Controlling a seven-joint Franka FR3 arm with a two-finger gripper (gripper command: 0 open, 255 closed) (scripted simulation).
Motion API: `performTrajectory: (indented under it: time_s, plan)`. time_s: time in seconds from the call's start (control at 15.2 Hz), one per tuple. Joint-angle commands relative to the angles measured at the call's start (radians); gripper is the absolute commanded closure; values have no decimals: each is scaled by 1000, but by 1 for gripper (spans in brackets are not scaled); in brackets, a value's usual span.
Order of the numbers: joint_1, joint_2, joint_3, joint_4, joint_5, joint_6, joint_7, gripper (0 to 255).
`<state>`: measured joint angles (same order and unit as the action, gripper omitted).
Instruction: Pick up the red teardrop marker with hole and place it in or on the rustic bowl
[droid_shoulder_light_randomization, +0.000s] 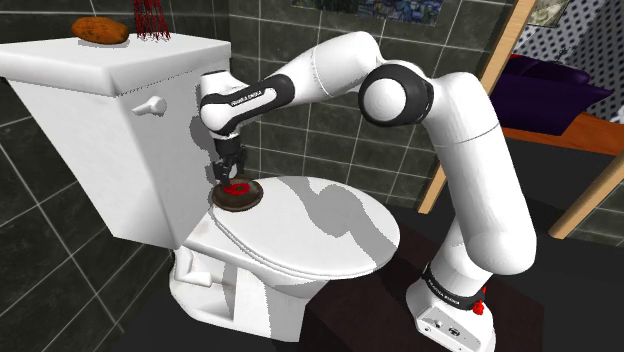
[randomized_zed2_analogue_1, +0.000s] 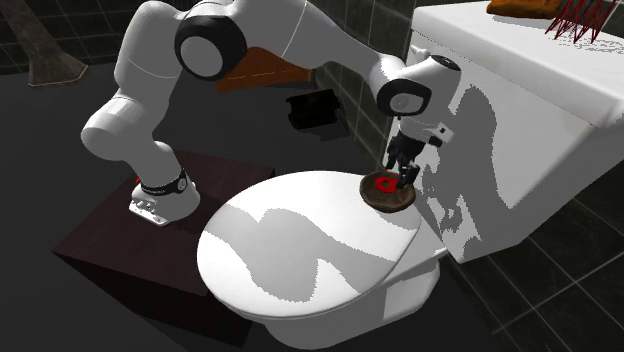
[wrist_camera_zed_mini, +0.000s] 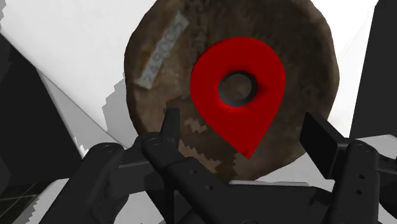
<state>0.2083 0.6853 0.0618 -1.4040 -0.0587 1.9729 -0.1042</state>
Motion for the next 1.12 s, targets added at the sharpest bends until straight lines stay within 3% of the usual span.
performTrajectory:
  time_s: [0.0, 0.26, 0.53, 1.06]
  plan:
    - [-6, 50, -2, -19, -1, 175, -7, 0]
    - [1, 51, 2, -24, -1, 181, 3, 0]
    - [-1, -9, 7, 6, 2, 89, 1, 0]
    - [-4, -9, 11, 6, 0, 89, 2, 0]
